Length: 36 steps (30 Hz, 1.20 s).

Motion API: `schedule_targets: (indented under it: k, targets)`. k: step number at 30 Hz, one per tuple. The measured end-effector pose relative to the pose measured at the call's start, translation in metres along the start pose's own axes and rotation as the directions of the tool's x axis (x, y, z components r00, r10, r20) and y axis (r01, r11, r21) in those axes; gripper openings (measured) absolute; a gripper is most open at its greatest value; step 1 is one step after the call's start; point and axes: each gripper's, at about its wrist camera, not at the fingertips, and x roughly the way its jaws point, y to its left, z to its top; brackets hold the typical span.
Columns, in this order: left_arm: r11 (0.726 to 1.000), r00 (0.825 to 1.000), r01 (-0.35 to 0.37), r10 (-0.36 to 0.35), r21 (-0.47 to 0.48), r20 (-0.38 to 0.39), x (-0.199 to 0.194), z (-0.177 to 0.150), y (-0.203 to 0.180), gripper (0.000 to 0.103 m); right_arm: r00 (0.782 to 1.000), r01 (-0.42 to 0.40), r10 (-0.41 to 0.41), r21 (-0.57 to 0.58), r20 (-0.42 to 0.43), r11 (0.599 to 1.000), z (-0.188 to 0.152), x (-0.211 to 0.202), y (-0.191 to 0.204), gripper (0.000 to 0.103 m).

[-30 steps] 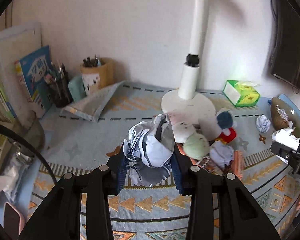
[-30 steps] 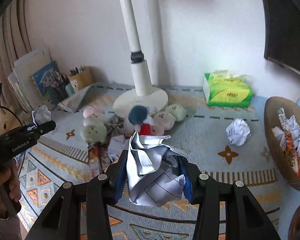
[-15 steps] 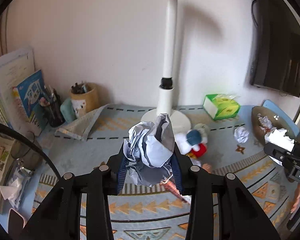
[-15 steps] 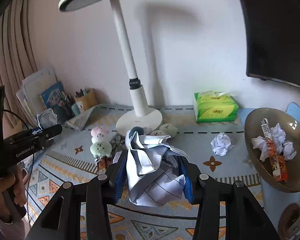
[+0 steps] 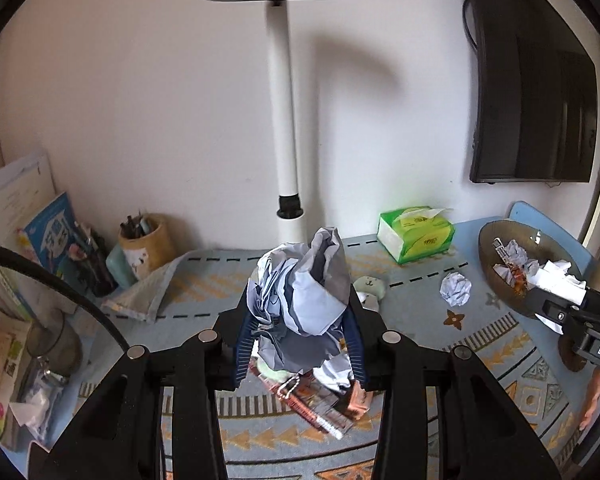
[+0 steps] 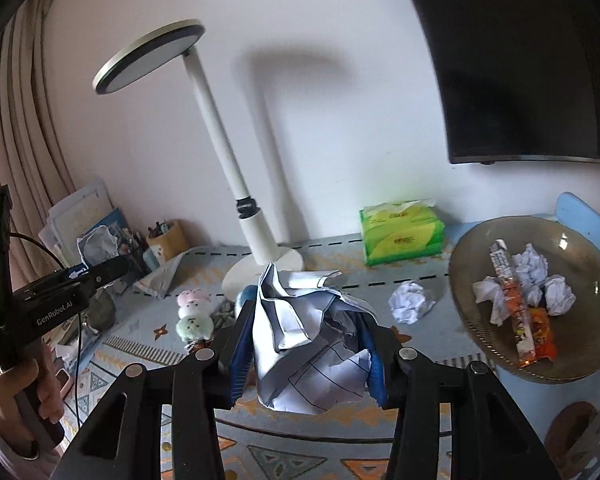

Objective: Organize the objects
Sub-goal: 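Carry the crumpled paper in both grippers to the brown glass bowl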

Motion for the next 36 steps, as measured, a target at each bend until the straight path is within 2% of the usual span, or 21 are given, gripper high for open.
schedule_targets:
  k: [9, 20, 24, 28, 36]
  targets:
    - [0.996, 0.997, 0.077, -0.078, 0.049, 0.01, 0.013, 0.018, -0.043, 0.037, 0.998, 0.043, -0.044, 0.045, 0.039, 0.998, 0.01, -0.018, -0.041, 0.046]
    - [0.972, 0.982, 0.175, -0.184, 0.154, 0.042, 0.033, 0.053, -0.116, 0.037, 0.985, 0.152, -0.159, 0.101, 0.061, 0.983, 0.028, -0.039, -0.109, 0.046]
    - [0.961, 0.972, 0.225, -0.232, 0.16, 0.024, 0.044, 0.06, -0.143, 0.037, 0.982, 0.172, -0.182, 0.144, 0.058, 0.975, 0.034, -0.044, -0.133, 0.046]
    - [0.941, 0.953, 0.301, -0.304, 0.156, -0.004, 0.055, 0.061, -0.171, 0.037, 0.972, 0.221, -0.231, 0.175, 0.04, 0.959, 0.04, -0.047, -0.16, 0.046]
    - [0.912, 0.922, 0.386, -0.379, 0.138, -0.074, 0.086, 0.059, -0.216, 0.037, 0.954, 0.297, -0.3, 0.231, -0.022, 0.927, 0.041, -0.05, -0.207, 0.046]
